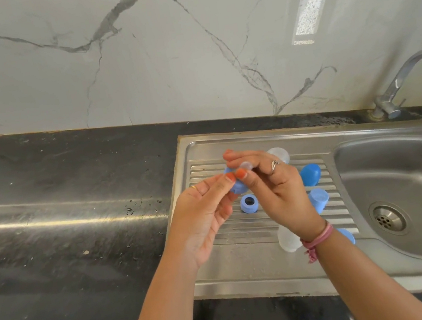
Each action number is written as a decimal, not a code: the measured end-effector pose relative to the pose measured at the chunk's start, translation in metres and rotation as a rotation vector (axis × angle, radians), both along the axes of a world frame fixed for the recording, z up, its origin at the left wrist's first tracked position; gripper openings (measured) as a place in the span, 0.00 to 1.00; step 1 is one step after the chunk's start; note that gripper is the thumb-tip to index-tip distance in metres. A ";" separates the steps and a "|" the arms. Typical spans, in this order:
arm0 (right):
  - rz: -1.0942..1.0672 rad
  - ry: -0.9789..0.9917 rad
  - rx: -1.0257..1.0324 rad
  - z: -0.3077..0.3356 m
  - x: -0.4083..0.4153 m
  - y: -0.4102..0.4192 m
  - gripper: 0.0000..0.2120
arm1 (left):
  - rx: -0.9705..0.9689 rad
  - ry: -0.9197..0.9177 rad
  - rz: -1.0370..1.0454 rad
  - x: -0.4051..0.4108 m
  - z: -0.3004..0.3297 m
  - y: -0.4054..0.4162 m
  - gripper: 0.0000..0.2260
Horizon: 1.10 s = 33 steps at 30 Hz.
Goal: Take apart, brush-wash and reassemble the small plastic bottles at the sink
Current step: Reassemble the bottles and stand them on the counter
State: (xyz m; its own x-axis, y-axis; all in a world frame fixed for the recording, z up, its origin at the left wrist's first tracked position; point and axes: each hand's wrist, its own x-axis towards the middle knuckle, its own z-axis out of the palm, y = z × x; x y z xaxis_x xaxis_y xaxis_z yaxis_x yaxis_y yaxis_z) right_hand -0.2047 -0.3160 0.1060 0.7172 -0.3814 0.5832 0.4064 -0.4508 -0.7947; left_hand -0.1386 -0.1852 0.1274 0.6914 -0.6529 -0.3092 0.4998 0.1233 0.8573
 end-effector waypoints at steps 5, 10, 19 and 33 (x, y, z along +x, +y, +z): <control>-0.050 0.058 0.230 0.004 0.003 0.015 0.07 | 0.015 -0.019 0.084 -0.006 0.005 -0.006 0.05; -0.167 -0.001 0.419 0.011 0.010 0.035 0.08 | -0.019 -0.055 0.222 -0.017 0.011 -0.017 0.04; -0.130 0.027 0.576 0.018 0.015 0.035 0.11 | -0.022 -0.056 0.258 -0.018 0.014 -0.019 0.07; 0.149 0.050 0.584 0.000 0.011 0.061 0.10 | -0.032 0.008 0.177 -0.013 0.012 0.004 0.11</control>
State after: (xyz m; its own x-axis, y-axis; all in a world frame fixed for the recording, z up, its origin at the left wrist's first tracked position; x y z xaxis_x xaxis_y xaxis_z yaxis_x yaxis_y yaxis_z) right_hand -0.1933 -0.2552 0.1058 0.8088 -0.5215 0.2718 0.3873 0.1246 -0.9135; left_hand -0.1520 -0.1808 0.1392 0.7941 -0.5307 -0.2963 0.4747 0.2372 0.8476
